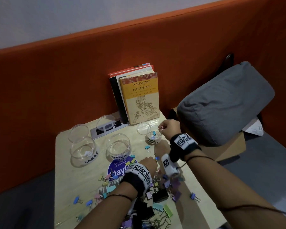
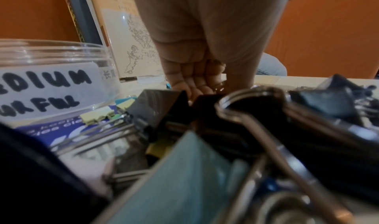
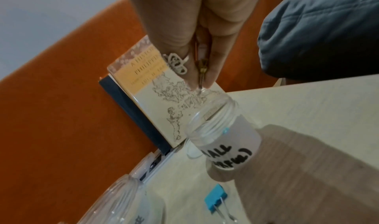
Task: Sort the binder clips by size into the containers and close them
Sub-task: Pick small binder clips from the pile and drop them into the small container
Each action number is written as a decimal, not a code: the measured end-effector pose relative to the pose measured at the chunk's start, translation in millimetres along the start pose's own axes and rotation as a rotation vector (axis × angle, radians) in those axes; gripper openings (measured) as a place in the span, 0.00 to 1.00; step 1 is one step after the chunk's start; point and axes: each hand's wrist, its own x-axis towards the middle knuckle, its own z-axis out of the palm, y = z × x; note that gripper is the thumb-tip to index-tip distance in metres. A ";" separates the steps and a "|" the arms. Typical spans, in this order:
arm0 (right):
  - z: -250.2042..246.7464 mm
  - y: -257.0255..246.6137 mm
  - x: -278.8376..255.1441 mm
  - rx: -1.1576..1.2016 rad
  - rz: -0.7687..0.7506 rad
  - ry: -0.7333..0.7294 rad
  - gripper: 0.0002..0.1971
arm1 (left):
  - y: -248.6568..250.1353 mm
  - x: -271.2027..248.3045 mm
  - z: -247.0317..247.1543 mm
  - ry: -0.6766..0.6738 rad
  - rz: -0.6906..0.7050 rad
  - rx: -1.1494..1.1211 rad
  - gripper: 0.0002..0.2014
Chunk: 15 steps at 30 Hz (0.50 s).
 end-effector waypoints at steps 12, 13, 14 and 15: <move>14.7 24.5 11.6 -0.025 -0.125 -0.172 0.28 | -13.5 -2.9 2.5 0.029 -0.093 -0.204 0.16; 15.5 27.7 10.6 -0.030 -0.116 -0.194 0.31 | -16.9 -3.5 0.2 0.038 -0.100 -0.269 0.15; 16.0 29.5 9.5 -0.037 -0.110 -0.223 0.35 | -20.9 -4.4 -2.4 0.052 -0.103 -0.360 0.15; 17.2 30.9 8.7 -0.046 -0.106 -0.258 0.38 | -25.0 -5.0 -5.5 0.065 -0.098 -0.445 0.15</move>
